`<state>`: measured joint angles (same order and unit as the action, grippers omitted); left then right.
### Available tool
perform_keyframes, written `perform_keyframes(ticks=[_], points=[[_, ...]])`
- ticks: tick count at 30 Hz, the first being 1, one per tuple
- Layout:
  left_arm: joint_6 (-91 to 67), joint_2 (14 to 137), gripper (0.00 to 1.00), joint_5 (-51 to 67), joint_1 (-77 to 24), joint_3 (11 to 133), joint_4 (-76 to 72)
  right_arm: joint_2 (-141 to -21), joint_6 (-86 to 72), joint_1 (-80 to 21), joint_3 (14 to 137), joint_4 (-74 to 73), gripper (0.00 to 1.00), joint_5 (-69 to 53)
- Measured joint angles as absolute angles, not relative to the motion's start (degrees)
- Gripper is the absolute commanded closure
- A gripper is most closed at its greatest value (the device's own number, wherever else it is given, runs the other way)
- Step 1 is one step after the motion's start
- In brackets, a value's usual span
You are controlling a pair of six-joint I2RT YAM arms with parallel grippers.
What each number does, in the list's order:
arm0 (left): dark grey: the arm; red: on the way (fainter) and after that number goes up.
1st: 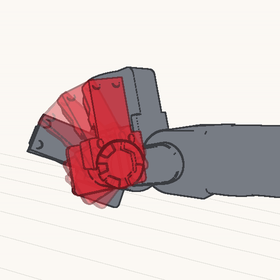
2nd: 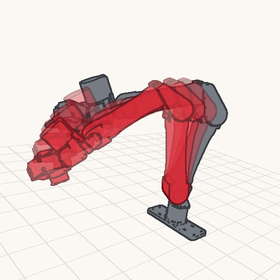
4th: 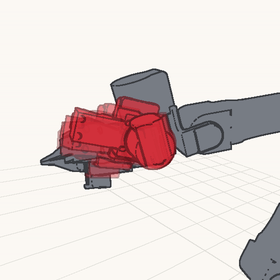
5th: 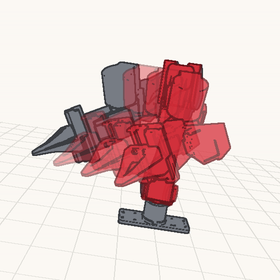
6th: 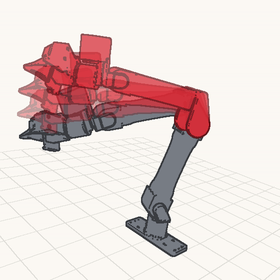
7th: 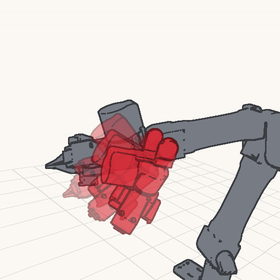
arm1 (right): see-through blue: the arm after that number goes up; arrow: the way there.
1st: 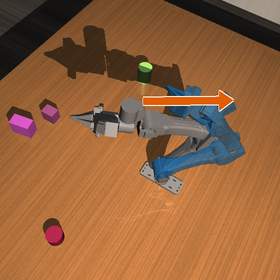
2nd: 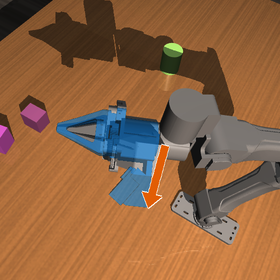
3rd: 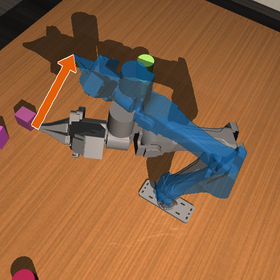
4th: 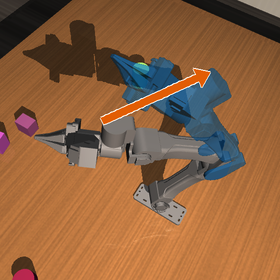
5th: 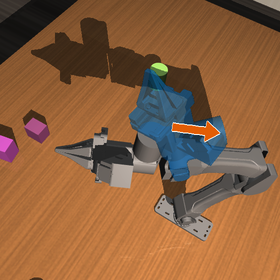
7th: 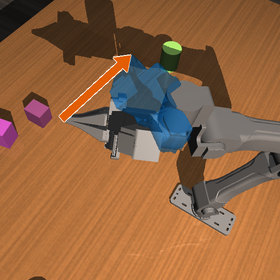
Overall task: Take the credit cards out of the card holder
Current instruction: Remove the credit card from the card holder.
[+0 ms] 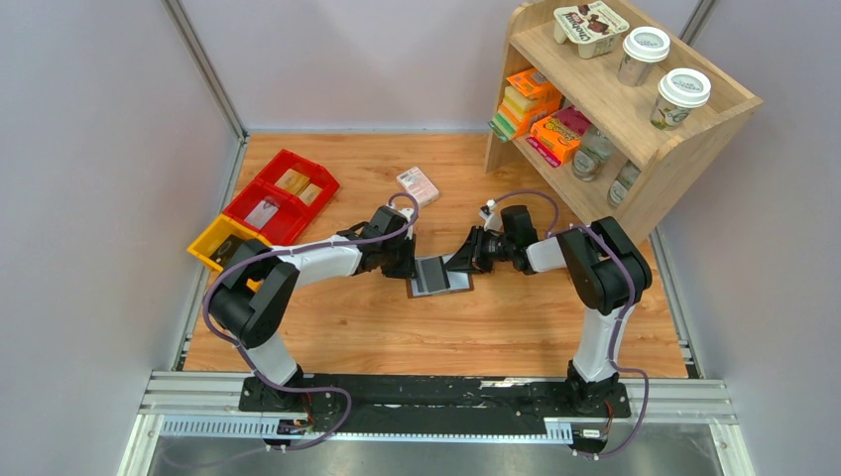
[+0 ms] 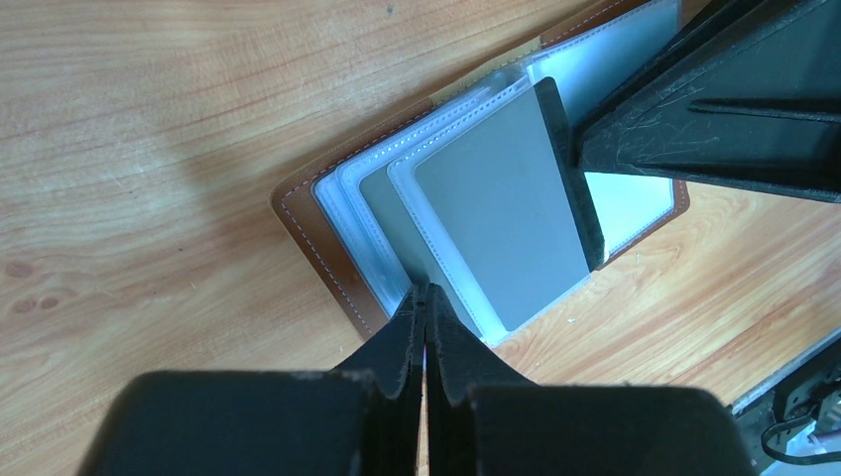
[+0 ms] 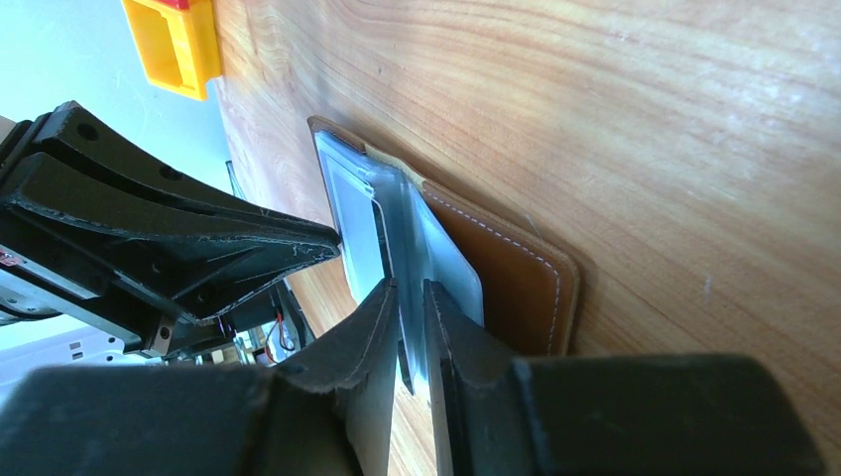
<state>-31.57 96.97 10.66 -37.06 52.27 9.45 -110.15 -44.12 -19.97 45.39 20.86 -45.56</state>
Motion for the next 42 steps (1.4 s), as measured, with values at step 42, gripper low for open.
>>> perform_keyframes(ticks=[42], points=[[-31.18, 97.62, 1.0, 11.33, -37.04, 52.8, 9.17, -112.16, -44.69, -20.05, 46.81, 22.83, 1.0, -48.86]])
